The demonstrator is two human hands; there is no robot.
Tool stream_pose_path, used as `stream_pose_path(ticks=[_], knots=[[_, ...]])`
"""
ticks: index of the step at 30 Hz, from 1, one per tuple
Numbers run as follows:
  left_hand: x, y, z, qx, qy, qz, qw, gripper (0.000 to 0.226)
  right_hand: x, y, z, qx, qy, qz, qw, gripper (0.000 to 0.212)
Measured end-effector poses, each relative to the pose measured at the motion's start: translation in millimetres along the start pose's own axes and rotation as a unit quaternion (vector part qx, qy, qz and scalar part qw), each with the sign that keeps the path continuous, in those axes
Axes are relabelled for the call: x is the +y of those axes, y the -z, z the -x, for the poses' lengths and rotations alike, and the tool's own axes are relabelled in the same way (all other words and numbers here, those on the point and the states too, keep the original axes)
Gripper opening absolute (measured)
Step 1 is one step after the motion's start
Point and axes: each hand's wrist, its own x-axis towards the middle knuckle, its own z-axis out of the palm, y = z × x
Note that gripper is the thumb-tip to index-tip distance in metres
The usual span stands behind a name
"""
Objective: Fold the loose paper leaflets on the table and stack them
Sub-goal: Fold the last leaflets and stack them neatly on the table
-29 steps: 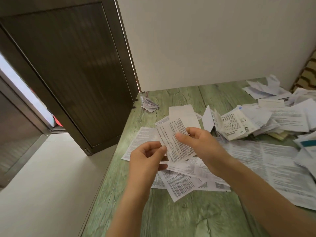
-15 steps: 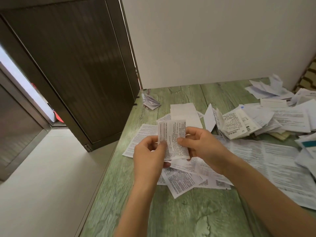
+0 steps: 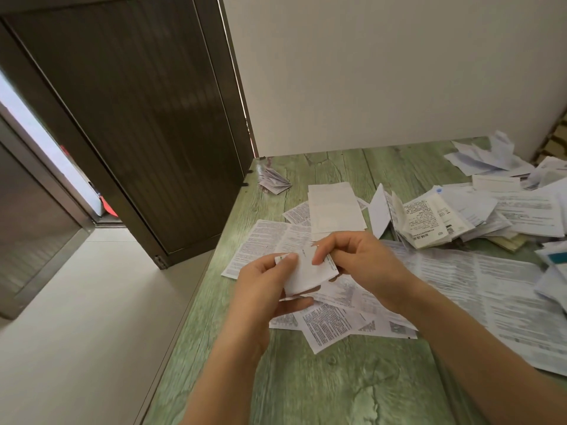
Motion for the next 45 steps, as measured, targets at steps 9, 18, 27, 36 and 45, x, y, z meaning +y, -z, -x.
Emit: stream_pose_path(ticks=[9, 18, 27, 36, 45], knots=[[-5.0, -0.8, -0.9, 0.071, -0.097, -0.045, 0.992, 0.021, 4.4, -7.7, 0.8, 0.011, 0.032, 0.013, 0.999, 0.002], [0.1, 15.9, -2.9, 0.181, -0.088, 0.003, 0.980, 0.010, 25.2, 6.0, -11.5, 0.134, 0.160, 0.359, 0.910, 0.019], [1.4, 2.0, 1.6, 0.153, -0.049, -0.007, 0.987, 0.019, 26.4, 13.5, -56.8, 0.025, 0.046, 0.484, 0.874, 0.059], [-1.7, 2.5, -1.7, 0.146, -0.070, -0.015, 0.987, 0.034, 19.3, 19.5, -77.9, 0.048, 0.016, 0.637, 0.769, 0.033], [-1.8, 6.2, -3.1, 0.142, -0.079, -0.048, 0.985, 0.033, 13.5, 22.0, -88.0, 0.151, 0.025, 0.503, 0.851, 0.024]])
